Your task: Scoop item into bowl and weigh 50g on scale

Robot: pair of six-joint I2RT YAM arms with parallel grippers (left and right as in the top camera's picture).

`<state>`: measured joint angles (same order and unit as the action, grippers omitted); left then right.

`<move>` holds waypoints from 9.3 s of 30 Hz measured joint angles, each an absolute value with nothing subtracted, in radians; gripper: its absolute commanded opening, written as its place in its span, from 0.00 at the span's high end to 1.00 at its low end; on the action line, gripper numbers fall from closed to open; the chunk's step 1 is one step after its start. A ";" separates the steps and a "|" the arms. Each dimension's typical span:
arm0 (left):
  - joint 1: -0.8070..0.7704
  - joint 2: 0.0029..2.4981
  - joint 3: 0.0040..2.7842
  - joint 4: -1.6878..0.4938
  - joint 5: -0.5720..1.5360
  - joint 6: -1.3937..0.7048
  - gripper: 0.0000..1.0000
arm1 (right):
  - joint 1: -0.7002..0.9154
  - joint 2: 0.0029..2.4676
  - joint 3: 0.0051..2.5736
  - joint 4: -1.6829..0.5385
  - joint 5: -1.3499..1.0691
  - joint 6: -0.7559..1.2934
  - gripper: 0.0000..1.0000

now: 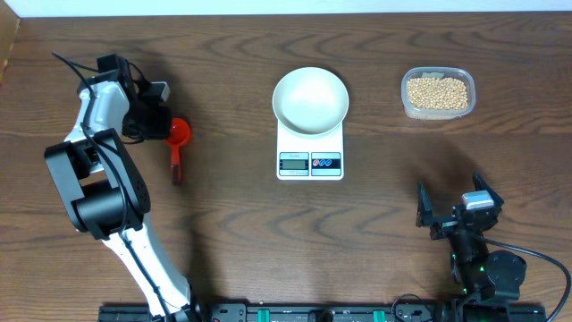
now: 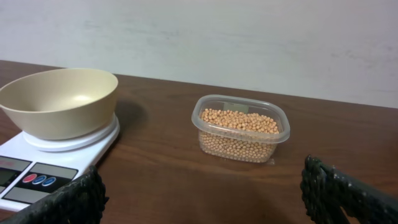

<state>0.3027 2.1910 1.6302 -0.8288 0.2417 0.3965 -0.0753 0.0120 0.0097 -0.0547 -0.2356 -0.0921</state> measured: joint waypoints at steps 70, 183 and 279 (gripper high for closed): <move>-0.120 1.937 1.731 -0.751 0.521 -1.348 0.93 | -0.047 1.398 1.134 0.124 -0.879 0.249 0.01; -0.128 1.937 1.731 -0.888 0.580 -1.359 0.93 | 0.373 1.839 1.405 -0.109 -0.784 0.555 0.86; -0.105 1.919 1.731 -0.690 0.487 -0.594 0.13 | -0.425 1.364 1.411 -0.764 -0.715 0.368 0.99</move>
<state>-0.1047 1.9186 1.7306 -0.6899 0.4866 -0.5938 -0.4252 1.3640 1.4109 -0.7639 -0.7155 0.3676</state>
